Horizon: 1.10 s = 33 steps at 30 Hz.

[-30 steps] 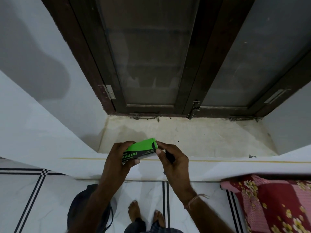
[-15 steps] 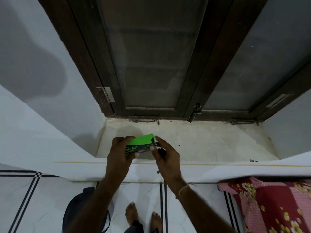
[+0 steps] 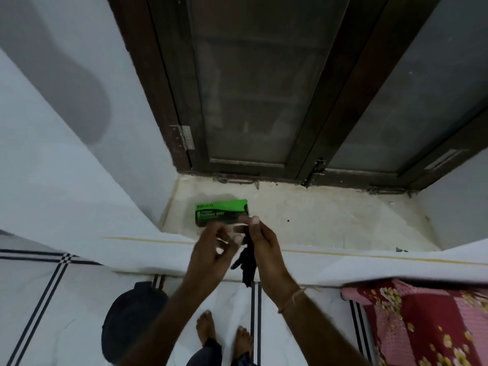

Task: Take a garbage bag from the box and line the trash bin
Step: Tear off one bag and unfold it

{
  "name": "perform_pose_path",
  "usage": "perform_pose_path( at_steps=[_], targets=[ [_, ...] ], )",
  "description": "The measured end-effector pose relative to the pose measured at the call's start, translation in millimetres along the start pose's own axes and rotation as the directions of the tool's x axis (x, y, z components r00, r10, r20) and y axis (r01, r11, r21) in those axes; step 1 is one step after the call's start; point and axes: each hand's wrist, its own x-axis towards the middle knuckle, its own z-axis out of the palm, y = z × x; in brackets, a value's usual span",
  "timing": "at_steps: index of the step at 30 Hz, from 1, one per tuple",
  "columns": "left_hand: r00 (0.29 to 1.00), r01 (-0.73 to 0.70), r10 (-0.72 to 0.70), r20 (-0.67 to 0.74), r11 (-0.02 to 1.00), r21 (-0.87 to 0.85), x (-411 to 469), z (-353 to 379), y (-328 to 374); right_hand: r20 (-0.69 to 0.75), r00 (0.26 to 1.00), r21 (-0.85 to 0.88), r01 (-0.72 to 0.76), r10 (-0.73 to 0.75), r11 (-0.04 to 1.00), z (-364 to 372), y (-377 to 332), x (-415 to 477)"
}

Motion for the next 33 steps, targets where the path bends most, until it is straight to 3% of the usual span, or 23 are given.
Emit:
perform_pose_path(
  at_steps=[2,7,9,13,17,21,22,23,25,26,30,33],
  targets=[
    [0.981,0.157,-0.134,0.141,0.973,-0.166,-22.8,2.0,-0.3,0.087,0.992,0.097,-0.102,0.093,0.990,11.3,-0.6,-14.3],
    [0.943,0.333,-0.312,0.116,0.882,-0.333,-62.0,-24.9,-26.8,0.225,0.947,0.063,-0.248,0.229,0.967,50.3,4.0,-47.6],
    [0.928,0.369,-0.349,0.132,0.802,-0.469,-75.5,-41.8,-37.2,0.269,0.932,0.034,-0.262,0.244,0.964,62.1,6.4,-58.4],
    [0.924,0.323,-0.378,0.059,0.688,-0.650,-112.5,-87.7,-53.6,0.293,0.937,-0.040,-0.188,0.192,0.981,101.3,26.4,-90.4],
    [0.857,0.348,-0.515,-0.011,0.594,-0.725,-152.0,-137.3,-90.1,0.164,0.977,-0.153,-0.115,0.140,0.982,151.2,62.1,-130.7],
    [0.847,0.366,-0.525,0.081,0.466,-0.806,-199.7,-202.9,-138.2,0.143,0.990,-0.455,0.074,-0.009,0.887,214.6,103.3,-172.2],
    [0.850,0.396,-0.512,0.124,0.466,-0.791,-210.7,-215.0,-144.4,0.170,0.985,-0.483,0.086,-0.002,0.871,227.8,109.5,-180.6],
    [0.866,0.435,-0.469,0.173,0.535,-0.724,-230.6,-237.7,-154.4,0.177,0.984,-0.463,0.070,0.014,0.884,251.1,119.3,-198.4],
    [0.874,0.464,-0.451,0.178,0.669,-0.580,-259.7,-272.5,-170.8,0.192,0.978,-0.330,-0.007,0.075,0.944,282.2,127.7,-228.5],
    [0.859,0.478,-0.490,0.152,0.658,-0.581,-272.1,-288.8,-180.9,0.202,0.974,-0.252,-0.050,0.103,0.966,293.1,131.6,-242.9],
    [0.807,0.403,-0.566,0.170,0.317,-0.859,-314.5,-341.9,-203.5,0.273,0.937,-0.181,-0.172,0.218,0.968,314.3,139.1,-298.3],
    [0.791,0.388,-0.582,0.187,0.241,-0.890,-335.0,-360.5,-212.4,0.259,0.932,-0.130,-0.226,0.253,0.965,326.7,146.6,-327.1]
  ],
)
